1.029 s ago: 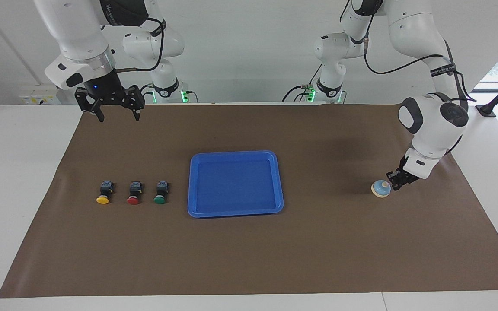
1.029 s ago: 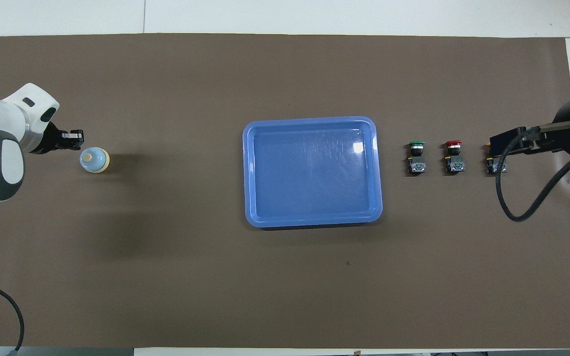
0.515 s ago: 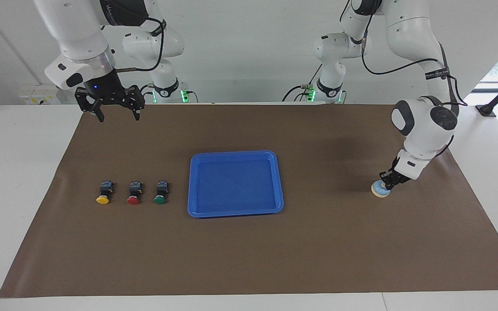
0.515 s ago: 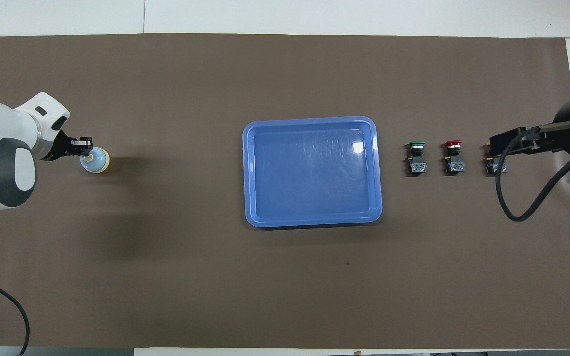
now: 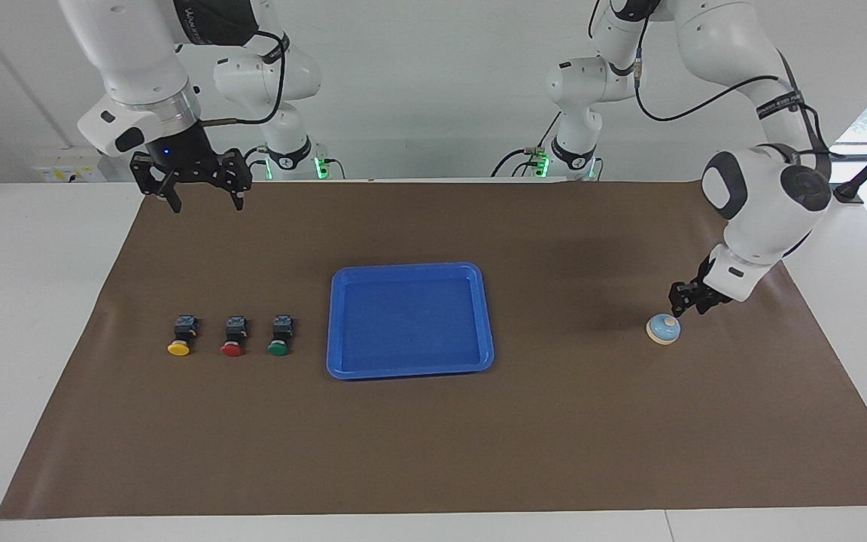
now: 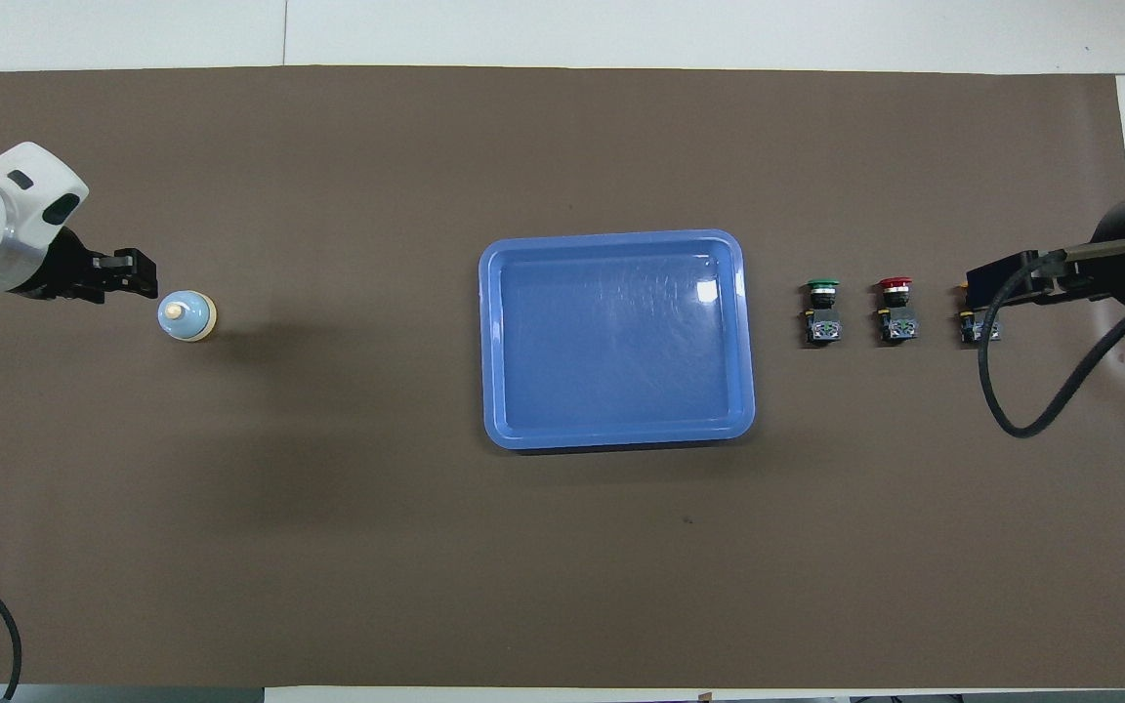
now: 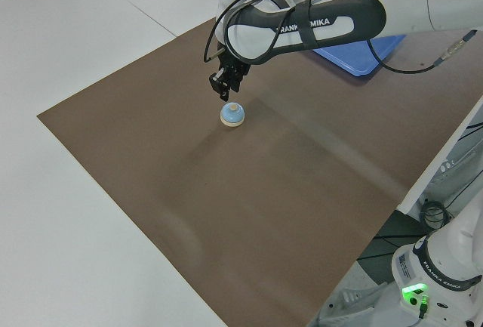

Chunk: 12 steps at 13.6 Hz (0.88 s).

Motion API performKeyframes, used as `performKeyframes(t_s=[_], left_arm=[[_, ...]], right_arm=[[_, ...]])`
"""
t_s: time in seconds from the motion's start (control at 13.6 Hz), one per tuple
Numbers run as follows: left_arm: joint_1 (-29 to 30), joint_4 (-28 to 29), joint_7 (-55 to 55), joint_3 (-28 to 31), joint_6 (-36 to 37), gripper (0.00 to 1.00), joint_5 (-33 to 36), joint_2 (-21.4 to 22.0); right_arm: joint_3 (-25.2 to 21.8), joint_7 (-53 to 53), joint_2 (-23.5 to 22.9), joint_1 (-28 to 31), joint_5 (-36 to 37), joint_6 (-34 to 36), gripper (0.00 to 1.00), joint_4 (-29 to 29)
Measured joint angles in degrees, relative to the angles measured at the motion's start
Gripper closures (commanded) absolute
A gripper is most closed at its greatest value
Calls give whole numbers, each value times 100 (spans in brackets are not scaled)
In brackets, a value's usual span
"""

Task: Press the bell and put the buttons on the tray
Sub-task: 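Lift the left gripper off the bell and draw it back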

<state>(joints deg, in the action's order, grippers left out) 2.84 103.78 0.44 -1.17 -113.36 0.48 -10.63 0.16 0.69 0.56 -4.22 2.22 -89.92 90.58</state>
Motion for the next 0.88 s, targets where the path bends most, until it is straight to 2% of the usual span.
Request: performKeyframes(t_s=[0.29, 0.37, 0.51, 0.88], left_arm=[[-47, -257, 0, -55, 1126, 0, 0, 738], [-49, -583, 2, -60, 1648, 0, 0, 784], [-60, -893, 4, -63, 2063, 0, -1, 786], [-94, -1169, 6, -66, 2396, 0, -1, 790]], right_arm=[[0, 0, 0, 0, 0, 0, 0, 0], [0, 0, 0, 0, 0, 0, 0, 0], [0, 0, 0, 0, 0, 0, 0, 0], [0, 0, 0, 0, 0, 0, 0, 0]])
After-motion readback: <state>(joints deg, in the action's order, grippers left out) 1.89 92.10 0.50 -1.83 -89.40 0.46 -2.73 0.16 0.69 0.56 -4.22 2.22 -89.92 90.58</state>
